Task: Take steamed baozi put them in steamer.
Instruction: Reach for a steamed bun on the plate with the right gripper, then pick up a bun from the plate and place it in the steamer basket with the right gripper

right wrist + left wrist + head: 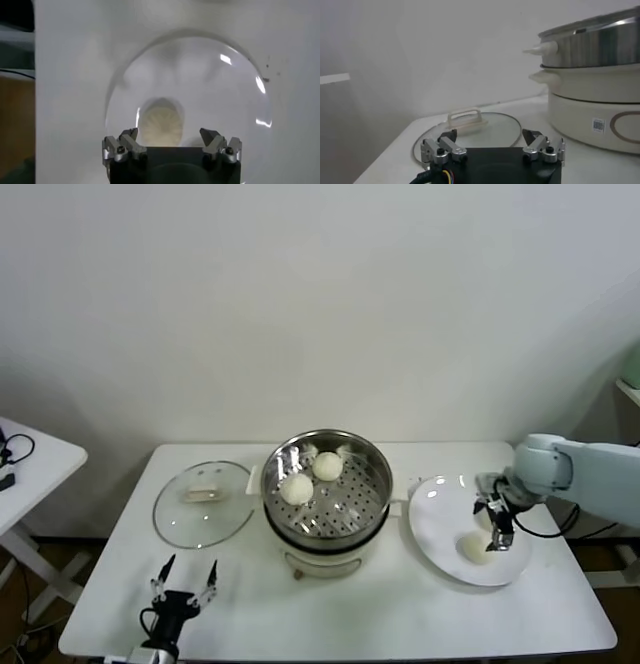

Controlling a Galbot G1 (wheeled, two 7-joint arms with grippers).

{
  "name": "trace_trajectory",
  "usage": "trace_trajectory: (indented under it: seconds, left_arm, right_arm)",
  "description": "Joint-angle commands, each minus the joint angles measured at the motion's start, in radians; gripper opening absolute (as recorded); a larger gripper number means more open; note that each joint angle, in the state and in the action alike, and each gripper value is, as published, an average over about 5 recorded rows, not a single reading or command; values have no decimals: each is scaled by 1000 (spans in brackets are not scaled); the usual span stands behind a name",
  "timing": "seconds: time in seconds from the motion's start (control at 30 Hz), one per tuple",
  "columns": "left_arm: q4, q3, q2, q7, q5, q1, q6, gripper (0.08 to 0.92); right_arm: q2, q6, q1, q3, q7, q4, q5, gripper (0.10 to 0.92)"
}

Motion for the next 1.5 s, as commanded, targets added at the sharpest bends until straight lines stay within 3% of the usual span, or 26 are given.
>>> trace_trajectory:
  seconds: [0.03,0.4,0.67,0.8,1.13,1.33,1.5]
  left_arm:
    - [3,1,-1,0,2,-1,1,823]
    - [5,3,2,2,4,-4,4,823]
    - [2,5,4,1,7,0,3,823]
    - [-4,3,5,1,7,4,3,823]
    - [-7,4,6,-1,17,9,3,823]
    - [-9,7,4,-1,22,6,4,823]
    - [-15,5,1,-1,21,6,4,823]
  right_arm:
    - [-25,-10,-218,173,35,-78,-76,823]
    - [-9,-14,-231,186,34,-87,-74,811]
    - [-3,-6,-177,167,8,-59,-42,619]
    - [1,39,14,34,-40,-21,9,567]
    - [181,282,625,-199,-225,-11,160,568]
    - [316,420,700,-11,-244,83,184,580]
    - [418,519,668,113,-203,208,112,581]
